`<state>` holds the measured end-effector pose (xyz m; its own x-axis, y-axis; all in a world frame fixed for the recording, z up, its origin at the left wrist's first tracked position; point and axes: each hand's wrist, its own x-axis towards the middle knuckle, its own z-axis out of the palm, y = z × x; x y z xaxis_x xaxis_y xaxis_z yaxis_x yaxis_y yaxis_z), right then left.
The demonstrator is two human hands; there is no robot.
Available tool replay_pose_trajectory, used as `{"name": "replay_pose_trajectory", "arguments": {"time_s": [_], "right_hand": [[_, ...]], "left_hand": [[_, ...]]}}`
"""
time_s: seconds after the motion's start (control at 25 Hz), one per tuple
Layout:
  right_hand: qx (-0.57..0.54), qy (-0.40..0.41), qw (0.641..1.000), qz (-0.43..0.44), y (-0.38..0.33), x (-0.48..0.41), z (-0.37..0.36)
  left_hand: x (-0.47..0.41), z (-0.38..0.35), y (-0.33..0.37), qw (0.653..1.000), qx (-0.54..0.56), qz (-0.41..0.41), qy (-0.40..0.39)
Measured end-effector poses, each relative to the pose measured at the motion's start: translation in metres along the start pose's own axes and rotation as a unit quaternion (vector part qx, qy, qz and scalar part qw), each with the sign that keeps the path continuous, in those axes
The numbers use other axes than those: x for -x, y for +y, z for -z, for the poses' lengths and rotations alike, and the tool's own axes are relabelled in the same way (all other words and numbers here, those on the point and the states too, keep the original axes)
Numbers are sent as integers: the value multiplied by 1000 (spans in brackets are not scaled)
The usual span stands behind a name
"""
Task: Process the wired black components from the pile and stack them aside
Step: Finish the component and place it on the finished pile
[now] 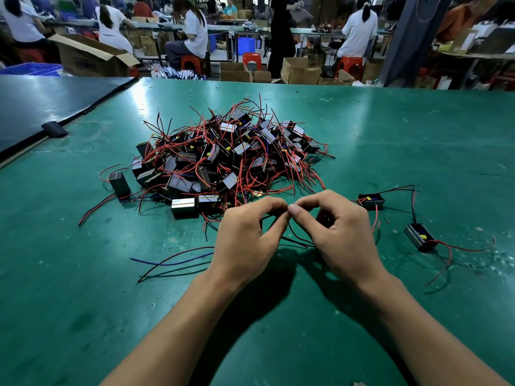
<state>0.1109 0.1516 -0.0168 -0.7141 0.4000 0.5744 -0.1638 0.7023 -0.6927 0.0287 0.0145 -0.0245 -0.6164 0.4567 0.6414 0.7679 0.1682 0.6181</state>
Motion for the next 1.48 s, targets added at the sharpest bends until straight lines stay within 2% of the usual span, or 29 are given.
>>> {"name": "replay_pose_trajectory", "arguments": {"time_s": [0.32, 0.48, 0.56, 0.68, 0.8, 0.96, 1.08, 1.24, 1.36, 1.48], "right_hand": [[-65, -49, 985, -150, -2, -4, 0], [-149, -85, 953, -248, 1, -7, 0], [-138, -84, 963, -216, 2, -6, 2], [-54, -89, 992, -67, 5, -5, 8], [7, -88, 995, 51, 15, -6, 11], [31, -67, 990, 119, 24, -6, 11], [34, -75, 989, 125, 24, -9, 12], [25, -87, 993, 73, 16, -7, 13], [-48, -107, 990, -74, 10, -5, 6], [-107, -131, 971, -172, 12, -8, 5]], "left_hand": [[2, 0, -1, 999, -17, -44, -16], [2, 0, -1, 998, -29, -53, -32], [2, 0, -3, 999, -17, -37, -24], [1, 0, -7, 1000, -4, -24, -10], [1, 0, -7, 1000, 10, -10, -12], [0, 2, -8, 999, 25, -8, -34], [-1, 4, -8, 999, 27, -8, -45], [1, 3, -5, 999, 10, -26, -42], [1, 3, -3, 997, -29, -49, -42], [1, 4, -4, 996, -41, -56, -55]]}}
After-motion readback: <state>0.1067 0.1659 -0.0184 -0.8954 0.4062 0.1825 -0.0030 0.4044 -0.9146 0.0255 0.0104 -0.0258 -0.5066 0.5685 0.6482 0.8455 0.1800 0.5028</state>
